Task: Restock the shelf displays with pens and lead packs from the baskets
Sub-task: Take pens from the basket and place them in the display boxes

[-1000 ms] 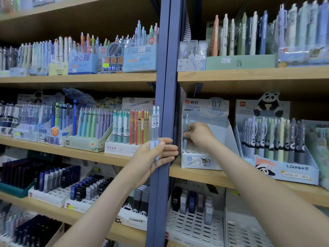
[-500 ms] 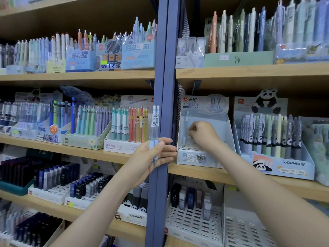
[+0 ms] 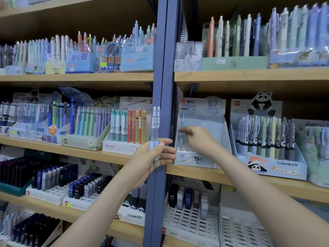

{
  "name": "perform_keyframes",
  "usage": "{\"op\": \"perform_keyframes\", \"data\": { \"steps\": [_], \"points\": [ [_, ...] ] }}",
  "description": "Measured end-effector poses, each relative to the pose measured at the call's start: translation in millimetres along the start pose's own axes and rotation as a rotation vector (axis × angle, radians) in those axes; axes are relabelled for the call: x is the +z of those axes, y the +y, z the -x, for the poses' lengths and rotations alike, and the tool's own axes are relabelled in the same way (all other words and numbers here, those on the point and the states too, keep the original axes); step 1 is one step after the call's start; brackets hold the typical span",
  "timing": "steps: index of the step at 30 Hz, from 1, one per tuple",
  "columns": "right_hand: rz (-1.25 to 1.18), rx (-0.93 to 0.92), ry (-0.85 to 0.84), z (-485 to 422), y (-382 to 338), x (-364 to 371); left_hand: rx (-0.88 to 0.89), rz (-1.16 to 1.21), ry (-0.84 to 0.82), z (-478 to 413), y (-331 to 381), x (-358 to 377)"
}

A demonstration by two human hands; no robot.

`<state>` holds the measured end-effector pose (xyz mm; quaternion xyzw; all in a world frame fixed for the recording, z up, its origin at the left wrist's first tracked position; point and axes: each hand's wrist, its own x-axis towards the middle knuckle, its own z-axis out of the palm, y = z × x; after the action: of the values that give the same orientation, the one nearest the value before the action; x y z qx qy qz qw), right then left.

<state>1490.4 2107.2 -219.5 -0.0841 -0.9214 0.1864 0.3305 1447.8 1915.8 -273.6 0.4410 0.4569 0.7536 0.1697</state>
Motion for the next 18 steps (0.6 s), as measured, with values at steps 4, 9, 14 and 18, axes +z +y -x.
{"op": "perform_keyframes", "data": {
  "steps": [4, 9, 14, 18],
  "points": [
    [-0.076, 0.076, 0.116, -6.6, 0.9, 3.6, 0.001, 0.010, 0.007, -0.5, -0.1, 0.3],
    [-0.146, 0.190, 0.173, -21.4, -7.2, 7.9, 0.019, 0.014, 0.020, -2.0, -2.0, 1.3],
    [-0.167, 0.192, 0.241, -27.8, -9.1, 13.4, 0.035, 0.041, 0.043, -3.3, -2.4, -2.9],
    [-0.250, 0.126, 0.229, -26.2, -9.8, 16.1, 0.034, 0.055, 0.050, -2.7, -4.2, -11.4]
  ]
}}
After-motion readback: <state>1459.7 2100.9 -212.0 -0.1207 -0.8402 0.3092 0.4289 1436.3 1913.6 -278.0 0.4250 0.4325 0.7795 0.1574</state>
